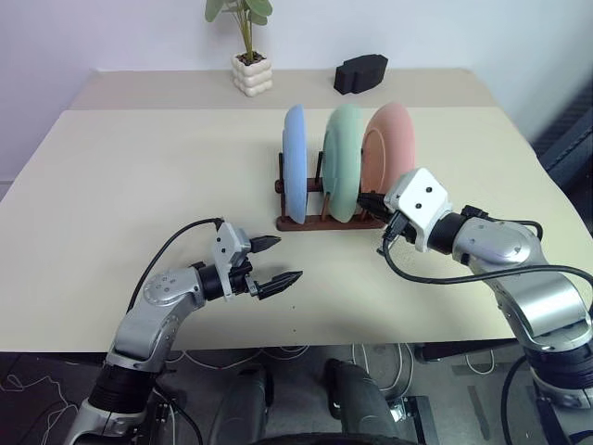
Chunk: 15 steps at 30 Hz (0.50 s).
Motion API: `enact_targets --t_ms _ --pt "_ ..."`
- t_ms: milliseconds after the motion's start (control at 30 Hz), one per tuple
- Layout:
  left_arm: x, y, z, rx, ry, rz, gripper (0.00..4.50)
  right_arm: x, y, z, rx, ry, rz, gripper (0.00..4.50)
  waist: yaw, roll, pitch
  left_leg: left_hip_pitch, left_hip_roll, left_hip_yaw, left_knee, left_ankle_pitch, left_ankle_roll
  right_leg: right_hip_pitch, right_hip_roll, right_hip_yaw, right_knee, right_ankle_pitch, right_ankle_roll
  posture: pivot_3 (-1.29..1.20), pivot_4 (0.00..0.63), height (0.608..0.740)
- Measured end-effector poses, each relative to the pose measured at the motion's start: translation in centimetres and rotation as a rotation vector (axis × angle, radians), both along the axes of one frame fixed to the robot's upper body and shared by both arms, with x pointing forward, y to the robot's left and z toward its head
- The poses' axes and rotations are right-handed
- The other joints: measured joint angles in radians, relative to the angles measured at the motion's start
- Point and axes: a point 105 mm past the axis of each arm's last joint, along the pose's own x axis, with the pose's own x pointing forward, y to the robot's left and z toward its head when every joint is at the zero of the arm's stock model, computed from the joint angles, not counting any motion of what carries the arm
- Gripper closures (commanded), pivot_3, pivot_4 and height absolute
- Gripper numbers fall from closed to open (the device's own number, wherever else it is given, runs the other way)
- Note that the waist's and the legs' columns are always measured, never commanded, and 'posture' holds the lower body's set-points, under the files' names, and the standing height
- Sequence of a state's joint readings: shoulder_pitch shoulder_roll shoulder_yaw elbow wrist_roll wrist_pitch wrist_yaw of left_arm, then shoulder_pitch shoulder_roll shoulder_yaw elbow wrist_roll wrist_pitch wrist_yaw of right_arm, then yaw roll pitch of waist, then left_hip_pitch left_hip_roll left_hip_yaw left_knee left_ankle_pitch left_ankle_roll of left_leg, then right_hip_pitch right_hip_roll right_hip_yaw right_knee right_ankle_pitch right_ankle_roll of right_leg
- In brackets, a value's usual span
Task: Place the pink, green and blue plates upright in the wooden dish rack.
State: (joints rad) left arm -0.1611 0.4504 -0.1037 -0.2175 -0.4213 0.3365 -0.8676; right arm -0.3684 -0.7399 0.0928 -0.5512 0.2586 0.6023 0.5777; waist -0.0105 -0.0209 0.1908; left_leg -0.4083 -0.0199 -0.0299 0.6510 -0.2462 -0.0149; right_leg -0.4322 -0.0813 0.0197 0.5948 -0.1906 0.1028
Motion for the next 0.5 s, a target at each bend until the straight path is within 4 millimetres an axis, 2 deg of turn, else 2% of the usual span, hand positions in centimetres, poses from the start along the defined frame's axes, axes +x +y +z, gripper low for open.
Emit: enact_targets --t_ms 133,200,333,500 --pt "0.0 0.0 0.0 0.0 0.0 0.0 0.0 0.0 -0.1 0.1 0.003 -0.004 -0.003 4.46 0.0 0.0 0.0 0.0 0.0 0.0 0.0 0.0 0.0 0.0 0.0 0.0 0.0 0.0 0.0 0.0 0.15 0.736" --pt "0.0 0.0 0.0 -0.001 0.0 0.0 0.0 -0.1 -0.5 0.8 0.017 -0.021 -0.006 4.46 0.001 0.0 0.0 0.0 0.0 0.0 0.0 0.0 0.0 0.0 0.0 0.0 0.0 0.0 0.0 0.0 0.15 0.736" --pt "0.0 -0.1 0.1 -0.002 -0.001 -0.001 0.0 -1.4 -2.5 3.9 0.042 -0.119 -0.004 4.46 0.006 0.0 0.0 0.0 0.0 0.0 0.0 0.0 0.0 0.001 0.0 0.0 0.0 0.0 0.0 0.0 0.15 0.736" --pt "0.1 -0.4 0.2 -0.007 -0.004 -0.01 0.0 -2.5 -4.8 5.4 0.071 -0.147 -0.029 4.46 0.003 0.0 0.0 0.001 0.0 0.0 0.0 0.0 0.0 0.001 0.0 0.0 0.0 0.0 0.0 0.0 0.15 0.736"
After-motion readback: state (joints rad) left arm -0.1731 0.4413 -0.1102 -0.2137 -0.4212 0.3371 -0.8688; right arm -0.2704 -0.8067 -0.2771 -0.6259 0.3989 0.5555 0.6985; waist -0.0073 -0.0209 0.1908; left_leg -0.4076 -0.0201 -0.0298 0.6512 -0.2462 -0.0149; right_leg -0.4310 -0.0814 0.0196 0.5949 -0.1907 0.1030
